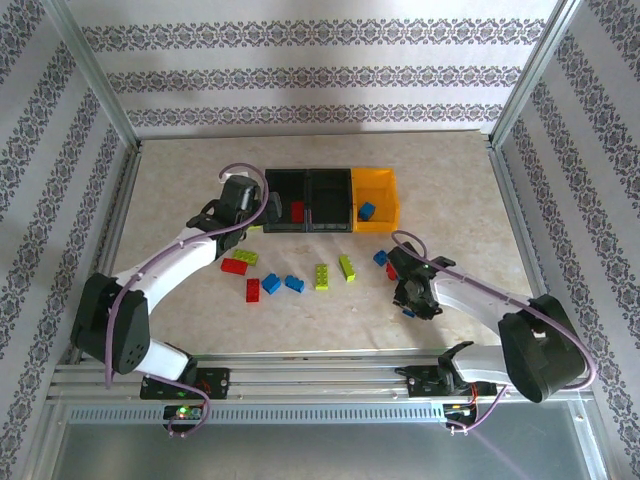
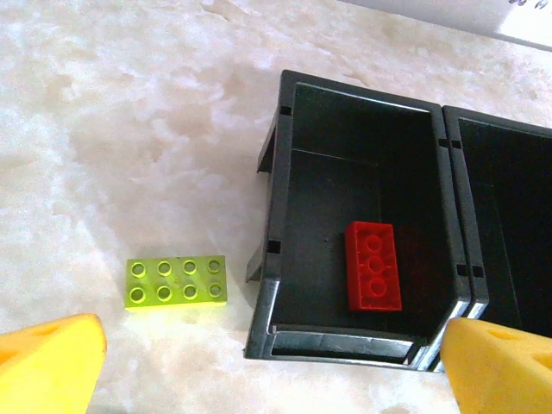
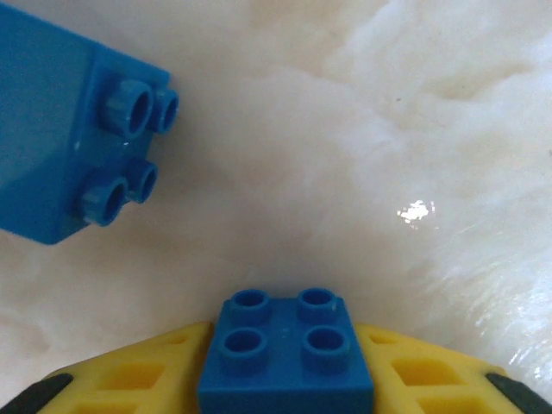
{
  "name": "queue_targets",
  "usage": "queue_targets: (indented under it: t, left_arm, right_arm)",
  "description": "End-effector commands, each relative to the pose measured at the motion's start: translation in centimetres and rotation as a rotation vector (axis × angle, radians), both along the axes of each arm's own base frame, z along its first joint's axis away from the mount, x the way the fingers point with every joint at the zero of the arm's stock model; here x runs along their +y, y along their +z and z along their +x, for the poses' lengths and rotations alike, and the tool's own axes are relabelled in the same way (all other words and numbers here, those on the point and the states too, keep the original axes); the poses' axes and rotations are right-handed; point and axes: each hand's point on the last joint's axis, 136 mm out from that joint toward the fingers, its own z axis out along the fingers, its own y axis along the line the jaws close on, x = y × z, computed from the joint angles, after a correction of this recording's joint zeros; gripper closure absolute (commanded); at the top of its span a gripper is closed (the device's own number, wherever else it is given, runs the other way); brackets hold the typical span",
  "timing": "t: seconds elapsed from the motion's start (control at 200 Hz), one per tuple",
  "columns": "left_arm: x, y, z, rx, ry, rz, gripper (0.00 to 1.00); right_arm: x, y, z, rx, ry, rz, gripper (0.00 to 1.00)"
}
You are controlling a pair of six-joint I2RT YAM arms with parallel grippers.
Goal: Sort the legos into containers by color
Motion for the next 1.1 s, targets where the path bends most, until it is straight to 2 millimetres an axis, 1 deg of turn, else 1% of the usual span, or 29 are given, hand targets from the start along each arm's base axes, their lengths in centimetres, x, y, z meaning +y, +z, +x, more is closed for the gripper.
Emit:
queue_targets:
  t: [0.0,0.08,0.2,0.33,0.435,0.605,0.794,0.844,0.969,1.099]
  left_arm:
    - [1.4,0.1,-0.5,-0.003,0.049,-0.008,0.0]
    - [1.5,0.1,-0.5,-0.004,0.053,-0.018,0.0]
    - [1.9,0.2,-0.6,-0.006,0.061,-0.019,0.0]
    - [2.4,0.0,-0.7,-0.003,0.07,-0.018,0.0]
    - [2.6,-0.1,-0.8,0.0,0.07,-0.015,0.0]
    - [2.5,-0.2,-0.9,0.004,0.059,-0.028,0.0]
    - [2.5,-0.3,-1.2,0.014,0.051,-0.031,0.0]
    - [2.5,-0.3,-1.3,0.016,0.051,-0.031,0.0]
    - [2.7,-0.4,-1.6,0.02,0.054,-0.032,0.0]
    - [2.8,-0.3,-1.8,0.023,0.059,-0.037,0.0]
  right_arm:
    - [2.1,0.4,2.2,-0.062,0.05,0.047,0.64]
    - [2.6,0.9,2.8,-0.073,0.078,0.038,0.67]
    - [3.5,2.1,4.0,-0.101,0.12,0.03,0.72]
    - [4.3,4.1,5.6,-0.146,0.171,0.015,0.75]
    - [4.8,6.0,7.5,-0.2,0.214,-0.006,0.75]
    - [5.9,9.7,11.9,-0.299,0.288,-0.051,0.74]
    - [6.9,12.5,17.3,-0.374,0.364,-0.125,0.74]
    - [7.0,12.9,18.6,-0.383,0.38,-0.145,0.75]
    - [7.0,13.1,21.7,-0.386,0.402,-0.175,0.75]
    - [7.0,12.5,24.5,-0.373,0.412,-0.169,0.75]
